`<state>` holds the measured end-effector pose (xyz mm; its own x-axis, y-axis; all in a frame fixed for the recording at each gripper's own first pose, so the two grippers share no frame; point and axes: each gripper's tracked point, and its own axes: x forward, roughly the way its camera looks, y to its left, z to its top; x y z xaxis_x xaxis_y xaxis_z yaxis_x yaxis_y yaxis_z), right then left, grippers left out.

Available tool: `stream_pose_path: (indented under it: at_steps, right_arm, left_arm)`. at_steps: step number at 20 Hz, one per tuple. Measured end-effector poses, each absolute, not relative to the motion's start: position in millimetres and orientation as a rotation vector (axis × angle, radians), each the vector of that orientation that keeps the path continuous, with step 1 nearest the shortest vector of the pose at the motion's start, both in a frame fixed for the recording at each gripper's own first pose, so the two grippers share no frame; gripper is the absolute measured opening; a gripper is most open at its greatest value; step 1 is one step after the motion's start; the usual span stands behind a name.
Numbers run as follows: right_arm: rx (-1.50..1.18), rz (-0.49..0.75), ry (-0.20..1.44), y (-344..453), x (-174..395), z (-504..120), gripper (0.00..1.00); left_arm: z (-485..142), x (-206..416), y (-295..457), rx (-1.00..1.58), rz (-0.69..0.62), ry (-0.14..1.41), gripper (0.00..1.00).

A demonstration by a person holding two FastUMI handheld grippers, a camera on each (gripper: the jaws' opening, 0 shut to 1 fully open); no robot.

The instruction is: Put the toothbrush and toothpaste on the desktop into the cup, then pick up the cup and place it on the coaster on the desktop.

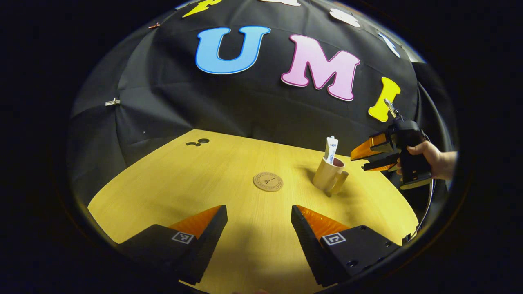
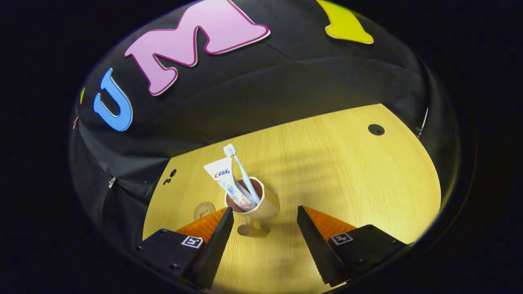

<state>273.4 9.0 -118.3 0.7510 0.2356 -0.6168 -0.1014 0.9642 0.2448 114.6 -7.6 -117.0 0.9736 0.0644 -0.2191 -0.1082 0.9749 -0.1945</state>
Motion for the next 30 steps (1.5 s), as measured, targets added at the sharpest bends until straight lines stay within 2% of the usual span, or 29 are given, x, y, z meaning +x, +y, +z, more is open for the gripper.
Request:
stream_pose_path:
  at_steps: [8, 19, 24, 25, 26, 27, 30]
  right_arm:
    - [0.041, 0.252, 0.998, 44.5, 266.8, -162.7, 0.96]
    - [-0.050, 0.213, 1.196, 57.2, 282.9, -227.8, 0.92]
    - [-0.025, 0.191, 1.214, 65.8, 286.4, -235.0, 0.86]
    - [-0.026, 0.181, 1.210, 65.6, 288.2, -236.6, 0.72]
    - [-0.031, 0.184, 1.217, 65.3, 287.0, -235.8, 0.71]
    - [-0.045, 0.187, 1.227, 64.9, 284.3, -238.7, 0.64]
    - [-0.098, 0.179, 1.226, 56.9, 284.4, -242.9, 0.63]
  left_arm:
    - [-137.9, 84.4, 23.6, -0.251, 0.176, 0.305, 0.97]
    - [-137.3, 60.9, 44.1, -0.311, 0.269, 0.353, 0.98]
    - [-138.9, 56.6, 29.0, -0.334, 0.248, 0.362, 0.98]
    - [-138.9, 54.8, 25.9, -0.332, 0.240, 0.365, 0.98]
    - [-141.2, 52.5, 23.7, -0.323, 0.236, 0.368, 0.98]
    - [-142.8, 51.0, 22.5, -0.314, 0.235, 0.373, 0.98]
    - [-147.8, 46.4, 17.3, -0.311, 0.226, 0.388, 0.98]
